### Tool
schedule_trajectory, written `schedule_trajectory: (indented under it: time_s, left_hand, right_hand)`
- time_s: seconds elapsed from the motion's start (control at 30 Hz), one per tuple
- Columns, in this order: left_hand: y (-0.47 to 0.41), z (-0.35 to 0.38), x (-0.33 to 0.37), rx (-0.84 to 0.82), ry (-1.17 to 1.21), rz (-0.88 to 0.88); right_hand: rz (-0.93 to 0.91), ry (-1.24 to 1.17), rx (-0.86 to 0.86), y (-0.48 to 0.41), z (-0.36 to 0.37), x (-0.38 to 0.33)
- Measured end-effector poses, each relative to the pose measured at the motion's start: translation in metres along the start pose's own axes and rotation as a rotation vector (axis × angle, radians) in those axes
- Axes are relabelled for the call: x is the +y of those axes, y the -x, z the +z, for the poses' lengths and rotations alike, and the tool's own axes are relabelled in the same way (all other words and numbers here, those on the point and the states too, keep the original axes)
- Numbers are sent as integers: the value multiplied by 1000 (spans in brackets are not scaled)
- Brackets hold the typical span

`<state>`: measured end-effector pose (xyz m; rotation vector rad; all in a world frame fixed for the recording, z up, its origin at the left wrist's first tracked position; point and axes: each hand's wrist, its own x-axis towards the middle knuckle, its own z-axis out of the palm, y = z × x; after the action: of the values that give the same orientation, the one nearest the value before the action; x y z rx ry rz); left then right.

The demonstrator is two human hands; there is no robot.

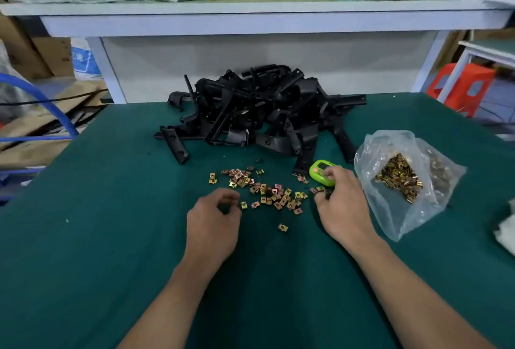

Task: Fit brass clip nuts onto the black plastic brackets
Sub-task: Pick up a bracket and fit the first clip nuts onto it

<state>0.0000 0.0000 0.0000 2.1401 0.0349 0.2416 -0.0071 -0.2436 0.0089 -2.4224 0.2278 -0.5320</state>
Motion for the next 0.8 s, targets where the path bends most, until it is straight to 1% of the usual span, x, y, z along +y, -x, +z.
schedule_trajectory:
  time_s: [0.07, 0.13, 0.17, 0.23, 0.3, 0.43, 0.57, 0.67, 0.73, 0.8]
  left_hand:
    - [-20, 4, 3, 100, -92, 28]
    - [-43, 9, 3, 194, -130, 74]
    - [-53, 12, 5, 214, -152, 106]
    - [-65, 18, 7, 191, -212, 145]
    - [-72, 22, 4, 131, -272, 171]
    - [-76, 23, -7, 55, -318, 209]
    - [-74, 21, -7, -15, -321, 198]
    - [-72, 21, -5, -90, -332, 173]
    - [-71, 21, -5, -99, -352, 180]
    - [-73, 22, -4, -87, -345, 196]
  right_hand:
    - [22, 12, 53, -9, 1, 4]
    - [58, 34, 59, -14, 3, 6]
    - [68, 43, 59, -15, 4, 8]
    - [80, 61, 63, -16, 4, 10]
    - [77, 81, 68, -15, 4, 12]
    - [38, 99, 53, -12, 4, 10]
    - [-34, 232, 20, -6, 2, 6]
    - [-24, 337, -43, 3, 1, 7]
    - [-44, 328, -35, 7, 1, 5]
    - [-87, 261, -1, 5, 4, -1]
